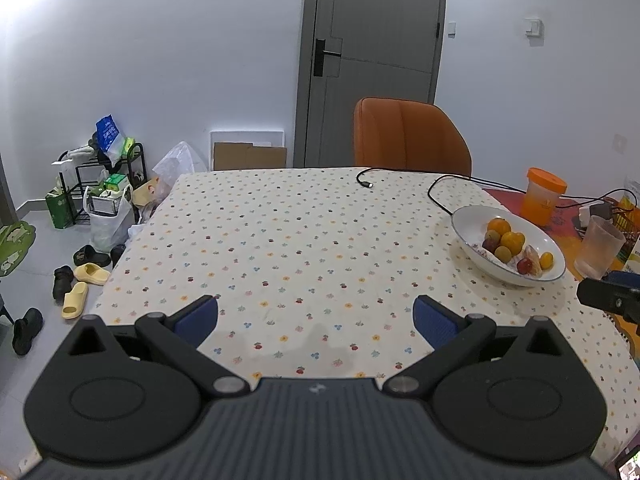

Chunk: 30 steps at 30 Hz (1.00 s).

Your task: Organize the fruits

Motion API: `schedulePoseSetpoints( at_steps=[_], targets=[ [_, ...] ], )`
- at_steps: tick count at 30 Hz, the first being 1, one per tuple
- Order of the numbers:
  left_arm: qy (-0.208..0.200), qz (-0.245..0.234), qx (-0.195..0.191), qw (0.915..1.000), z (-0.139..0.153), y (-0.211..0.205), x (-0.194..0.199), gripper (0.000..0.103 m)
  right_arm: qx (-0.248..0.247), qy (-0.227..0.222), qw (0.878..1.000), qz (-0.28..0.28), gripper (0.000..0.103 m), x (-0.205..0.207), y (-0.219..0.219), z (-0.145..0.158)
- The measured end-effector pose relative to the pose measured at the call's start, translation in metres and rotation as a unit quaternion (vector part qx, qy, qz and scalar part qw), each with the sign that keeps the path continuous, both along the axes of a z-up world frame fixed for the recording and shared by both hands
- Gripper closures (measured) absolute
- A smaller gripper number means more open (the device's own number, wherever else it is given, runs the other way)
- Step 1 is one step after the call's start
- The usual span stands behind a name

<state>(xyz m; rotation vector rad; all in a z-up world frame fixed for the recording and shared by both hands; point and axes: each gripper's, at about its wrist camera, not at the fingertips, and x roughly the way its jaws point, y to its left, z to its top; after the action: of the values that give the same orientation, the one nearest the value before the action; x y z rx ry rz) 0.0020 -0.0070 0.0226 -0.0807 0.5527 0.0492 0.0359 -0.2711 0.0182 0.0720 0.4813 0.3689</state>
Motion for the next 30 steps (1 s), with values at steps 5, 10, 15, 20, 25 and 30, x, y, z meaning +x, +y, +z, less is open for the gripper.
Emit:
schedulePoseSetpoints(
  at_steps=[5,10,15,20,25,30],
  targets=[
    [0.001,0.0,-0.001,1.0,-0.0007,0.001,0.0001,0.0,-0.002,0.0,1.0,0.001,0.0,0.0,0.0002,-0.0011],
    [0.001,0.001,-0.002,1.0,-0.0019,0.0021,-0.0004,0.0,-0.002,0.0,1.0,0.0,0.0,-0.0006,-0.0001,-0.0012],
    [0.001,0.002,-0.001,1.0,-0.002,0.0027,-0.0007,0.0,-0.002,-0.001,1.0,0.0,0.0,-0.0007,-0.0011,-0.0011],
    [0.001,0.002,-0.001,1.0,-0.0017,0.0023,-0.0004,0.0,-0.001,0.0,1.0,-0.002,0.0,-0.0005,-0.0025,-0.0013],
    [0.001,0.003,-0.002,1.0,-0.0016,0.0026,-0.0001,0.0,-0.002,0.001,1.0,-0.002,0.0,-0.0006,-0.002,-0.0012],
    [0.003,0.004,-0.002,1.0,-0.0022,0.0035,0.0001,0.0,-0.004,0.002,1.0,-0.001,0.0,-0.0001,-0.0015,-0.0018]
  ],
)
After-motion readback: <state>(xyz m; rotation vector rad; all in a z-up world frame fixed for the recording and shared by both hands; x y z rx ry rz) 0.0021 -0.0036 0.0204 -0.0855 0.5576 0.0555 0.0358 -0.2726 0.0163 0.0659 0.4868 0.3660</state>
